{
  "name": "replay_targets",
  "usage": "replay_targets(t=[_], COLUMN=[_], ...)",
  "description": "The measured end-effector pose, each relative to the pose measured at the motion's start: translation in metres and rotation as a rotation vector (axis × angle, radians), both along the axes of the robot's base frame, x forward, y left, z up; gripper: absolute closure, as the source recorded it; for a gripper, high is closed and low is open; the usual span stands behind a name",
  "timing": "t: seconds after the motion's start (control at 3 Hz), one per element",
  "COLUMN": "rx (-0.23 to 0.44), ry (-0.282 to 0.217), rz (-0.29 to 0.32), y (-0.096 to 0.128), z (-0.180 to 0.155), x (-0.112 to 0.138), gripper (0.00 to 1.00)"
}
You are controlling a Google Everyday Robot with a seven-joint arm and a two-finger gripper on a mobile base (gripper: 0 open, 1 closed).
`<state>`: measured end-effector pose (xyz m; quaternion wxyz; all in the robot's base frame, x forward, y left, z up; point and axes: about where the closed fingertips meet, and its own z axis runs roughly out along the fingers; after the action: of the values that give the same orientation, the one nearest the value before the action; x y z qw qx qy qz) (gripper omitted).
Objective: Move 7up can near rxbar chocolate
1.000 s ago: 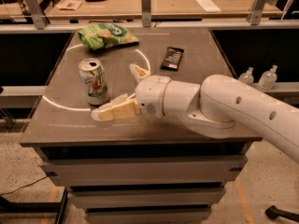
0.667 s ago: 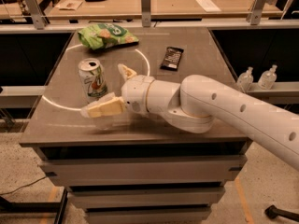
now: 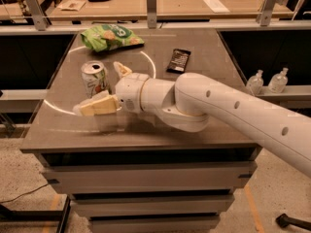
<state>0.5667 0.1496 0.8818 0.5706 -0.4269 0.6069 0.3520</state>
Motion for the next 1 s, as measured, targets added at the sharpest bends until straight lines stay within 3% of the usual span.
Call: replay_targets(t=[0.67, 1.0], rx=[-0.022, -0.034], ry=[-0.020, -0.026], rz=[0.025, 0.027], y=[0.0118, 0.0030], z=[0.0012, -0.0002], x=[0.0031, -0.0007], gripper=[0.42, 0.65])
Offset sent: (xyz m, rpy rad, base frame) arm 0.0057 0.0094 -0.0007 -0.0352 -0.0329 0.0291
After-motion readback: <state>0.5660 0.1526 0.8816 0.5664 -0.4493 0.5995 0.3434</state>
